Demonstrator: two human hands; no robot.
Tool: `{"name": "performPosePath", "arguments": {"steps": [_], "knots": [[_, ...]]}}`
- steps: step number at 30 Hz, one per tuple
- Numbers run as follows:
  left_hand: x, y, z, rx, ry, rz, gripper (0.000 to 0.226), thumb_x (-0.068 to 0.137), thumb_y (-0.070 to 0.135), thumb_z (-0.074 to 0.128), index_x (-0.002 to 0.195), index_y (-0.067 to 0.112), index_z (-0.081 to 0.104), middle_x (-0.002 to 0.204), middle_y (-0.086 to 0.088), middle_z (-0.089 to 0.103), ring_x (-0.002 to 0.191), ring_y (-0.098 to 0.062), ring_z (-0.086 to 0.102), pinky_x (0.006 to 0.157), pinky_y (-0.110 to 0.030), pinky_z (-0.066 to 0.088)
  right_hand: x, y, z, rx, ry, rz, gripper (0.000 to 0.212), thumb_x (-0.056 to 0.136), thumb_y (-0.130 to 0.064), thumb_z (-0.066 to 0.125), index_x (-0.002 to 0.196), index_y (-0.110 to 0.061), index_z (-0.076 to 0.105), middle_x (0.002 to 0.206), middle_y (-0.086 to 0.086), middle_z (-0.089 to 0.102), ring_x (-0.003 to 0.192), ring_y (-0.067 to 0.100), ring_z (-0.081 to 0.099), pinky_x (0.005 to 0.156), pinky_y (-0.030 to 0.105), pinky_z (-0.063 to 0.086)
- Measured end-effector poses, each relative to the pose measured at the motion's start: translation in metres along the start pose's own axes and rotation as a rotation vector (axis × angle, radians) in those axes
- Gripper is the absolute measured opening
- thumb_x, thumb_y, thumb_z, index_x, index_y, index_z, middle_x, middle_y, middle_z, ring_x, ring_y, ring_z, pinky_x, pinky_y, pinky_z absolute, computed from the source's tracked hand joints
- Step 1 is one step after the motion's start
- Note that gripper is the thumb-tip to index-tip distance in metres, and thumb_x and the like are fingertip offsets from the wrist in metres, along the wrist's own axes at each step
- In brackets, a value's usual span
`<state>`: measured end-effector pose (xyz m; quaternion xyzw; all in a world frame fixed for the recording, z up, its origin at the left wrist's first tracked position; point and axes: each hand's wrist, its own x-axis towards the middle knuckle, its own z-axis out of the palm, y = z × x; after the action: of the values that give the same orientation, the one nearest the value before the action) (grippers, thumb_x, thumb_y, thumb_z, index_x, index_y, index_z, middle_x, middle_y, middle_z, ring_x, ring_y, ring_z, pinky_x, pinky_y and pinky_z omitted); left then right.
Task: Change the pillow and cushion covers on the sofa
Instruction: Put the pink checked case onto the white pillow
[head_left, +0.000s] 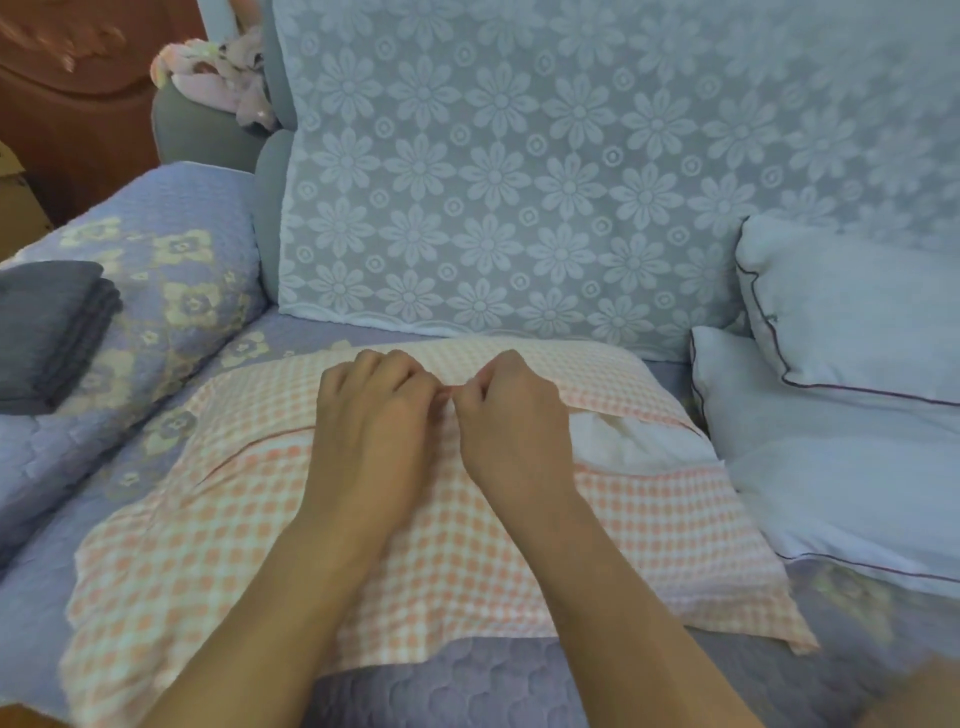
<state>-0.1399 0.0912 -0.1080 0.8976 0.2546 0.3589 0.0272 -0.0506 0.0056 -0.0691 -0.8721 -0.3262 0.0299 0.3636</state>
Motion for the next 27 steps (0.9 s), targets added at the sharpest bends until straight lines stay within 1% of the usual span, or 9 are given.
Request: {"name": "performPosePath", "arguments": {"steps": [5, 8, 11, 13, 18, 20, 22, 24, 27], "knots": [[-0.007, -0.005, -0.001, -0.110, -0.129, -0.022, 0.033, 0.094, 0.037, 0.046, 0.107, 0.026, 0.074, 0.102, 0.007, 0.069, 0.091, -0.021, 0.058, 0.077, -0.042, 0.046, -0.004, 0.003, 0.002, 0.010, 0.037, -0.098, 0.015, 0.100, -0.022, 0.046, 0.092, -0.012, 0.052, 0.075, 0.003, 0.061, 0.070, 0.021, 0.057, 0.066, 0.038, 0.048], [-0.009, -0.007, 0.001, -0.124, -0.096, -0.007, 0.012, 0.091, 0.020, 0.061, 0.092, 0.022, 0.073, 0.081, 0.006, 0.065, 0.074, -0.019, 0.054, 0.070, -0.040, 0.044, -0.003, 0.003, 0.004, -0.008, 0.056, -0.117, 0.014, 0.097, -0.022, 0.049, 0.088, -0.012, 0.053, 0.072, 0.003, 0.061, 0.066, 0.021, 0.058, 0.064, 0.042, 0.052], [-0.013, 0.000, 0.007, -0.078, -0.052, -0.006, 0.014, 0.080, 0.000, 0.070, 0.079, 0.013, 0.066, 0.072, 0.000, 0.054, 0.068, -0.022, 0.047, 0.062, -0.040, 0.039, -0.002, 0.003, 0.007, -0.038, 0.067, -0.117, 0.013, 0.095, -0.022, 0.049, 0.085, -0.013, 0.053, 0.070, 0.002, 0.060, 0.063, 0.020, 0.057, 0.062, 0.041, 0.051], [-0.014, 0.003, 0.009, -0.050, -0.020, 0.012, 0.013, 0.080, -0.003, 0.069, 0.084, 0.009, 0.065, 0.075, -0.003, 0.051, 0.070, -0.022, 0.044, 0.061, -0.040, 0.037, 0.000, 0.003, 0.007, -0.064, 0.076, -0.131, 0.013, 0.095, -0.022, 0.048, 0.086, -0.014, 0.051, 0.070, 0.001, 0.058, 0.063, 0.019, 0.055, 0.061, 0.040, 0.050], [-0.016, -0.001, 0.006, 0.060, 0.023, 0.050, 0.015, 0.086, -0.007, 0.067, 0.096, 0.005, 0.066, 0.086, -0.009, 0.057, 0.078, -0.027, 0.048, 0.067, -0.039, 0.035, 0.007, 0.030, -0.001, -0.215, 0.127, -0.054, 0.013, 0.100, -0.022, 0.043, 0.090, -0.014, 0.041, 0.067, -0.004, 0.038, 0.068, 0.022, 0.046, 0.064, 0.034, 0.030], [-0.017, -0.006, 0.001, 0.076, 0.037, 0.036, 0.017, 0.087, -0.008, 0.068, 0.097, 0.005, 0.066, 0.087, -0.008, 0.058, 0.080, -0.026, 0.047, 0.070, -0.036, 0.031, 0.011, 0.064, -0.012, -0.253, 0.145, 0.068, 0.013, 0.101, -0.024, 0.042, 0.092, -0.013, 0.041, 0.069, -0.002, 0.044, 0.072, 0.028, 0.047, 0.067, 0.035, 0.032], [-0.020, -0.008, -0.002, 0.085, 0.043, 0.038, 0.018, 0.087, -0.008, 0.068, 0.098, 0.006, 0.068, 0.087, -0.007, 0.059, 0.081, -0.026, 0.048, 0.072, -0.035, 0.030, 0.015, 0.101, -0.028, -0.233, 0.219, 0.185, 0.016, 0.099, -0.024, 0.043, 0.093, -0.010, 0.048, 0.077, 0.010, 0.060, 0.080, 0.034, 0.058, 0.072, 0.040, 0.042], [-0.024, -0.004, -0.001, 0.080, 0.040, 0.055, 0.017, 0.087, -0.004, 0.071, 0.099, 0.007, 0.070, 0.089, -0.007, 0.061, 0.083, -0.026, 0.050, 0.074, -0.036, 0.033, 0.015, 0.131, -0.039, -0.148, 0.285, 0.199, 0.014, 0.096, -0.021, 0.048, 0.090, -0.010, 0.054, 0.079, 0.012, 0.064, 0.082, 0.036, 0.060, 0.075, 0.045, 0.047], [-0.028, 0.013, 0.011, 0.026, 0.008, 0.038, 0.021, 0.089, 0.007, 0.072, 0.110, 0.011, 0.070, 0.098, -0.005, 0.062, 0.088, -0.026, 0.054, 0.076, -0.040, 0.041, 0.013, 0.148, -0.043, 0.012, 0.260, 0.173, 0.010, 0.095, -0.015, 0.051, 0.087, -0.012, 0.056, 0.080, 0.006, 0.061, 0.084, 0.028, 0.057, 0.068, 0.038, 0.040]]}}
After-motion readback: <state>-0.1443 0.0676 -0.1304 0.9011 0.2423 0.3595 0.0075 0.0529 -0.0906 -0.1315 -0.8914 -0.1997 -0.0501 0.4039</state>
